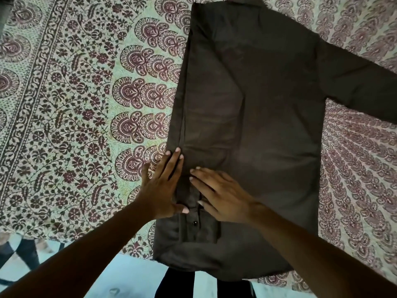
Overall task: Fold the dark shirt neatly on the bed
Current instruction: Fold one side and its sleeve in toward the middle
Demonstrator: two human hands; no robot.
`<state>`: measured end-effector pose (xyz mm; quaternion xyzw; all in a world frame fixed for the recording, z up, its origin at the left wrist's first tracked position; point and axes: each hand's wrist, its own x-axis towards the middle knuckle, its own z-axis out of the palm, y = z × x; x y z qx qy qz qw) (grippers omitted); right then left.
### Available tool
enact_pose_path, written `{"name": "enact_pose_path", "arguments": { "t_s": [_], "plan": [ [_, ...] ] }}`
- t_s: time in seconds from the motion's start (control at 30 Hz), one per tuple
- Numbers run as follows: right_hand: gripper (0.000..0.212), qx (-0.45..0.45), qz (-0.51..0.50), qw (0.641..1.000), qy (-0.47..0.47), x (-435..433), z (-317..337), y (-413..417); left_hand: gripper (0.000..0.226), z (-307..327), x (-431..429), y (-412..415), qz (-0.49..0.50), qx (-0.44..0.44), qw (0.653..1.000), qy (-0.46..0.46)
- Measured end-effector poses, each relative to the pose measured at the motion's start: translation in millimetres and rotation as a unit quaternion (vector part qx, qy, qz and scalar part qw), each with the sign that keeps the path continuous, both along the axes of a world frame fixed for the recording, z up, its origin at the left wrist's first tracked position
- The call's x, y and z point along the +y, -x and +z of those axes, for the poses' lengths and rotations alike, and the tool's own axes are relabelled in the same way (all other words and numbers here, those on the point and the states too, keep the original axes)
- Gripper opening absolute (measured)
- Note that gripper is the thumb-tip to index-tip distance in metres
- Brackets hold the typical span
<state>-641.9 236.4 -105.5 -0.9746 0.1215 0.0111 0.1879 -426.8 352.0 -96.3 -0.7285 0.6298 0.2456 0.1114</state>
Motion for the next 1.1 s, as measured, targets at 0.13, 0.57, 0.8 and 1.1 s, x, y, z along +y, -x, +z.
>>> {"name": "enact_pose_path", "arguments": {
  "t_s": [0.13,0.57,0.8,1.1],
  "plan": [
    [0.086,0.091,0.080,0.991,0.058,-43,-18,-11,0.153,-3,0,-3,-0.005,-0.002,1.000,-0.005],
    [0.087,0.078,0.059,0.986,0.134,-140,-8,-57,0.157,-1,-5,1,0.002,-0.009,0.999,-0.038],
    [0.083,0.099,-0.044,0.985,0.135,-181,-18,-59,0.157,0,-5,-3,0.001,-0.010,0.999,-0.030],
    [0.089,0.107,-0.084,0.985,0.107,-187,-26,-62,0.070,13,-85,-20,0.090,0.012,0.974,0.205]
  ]
}}
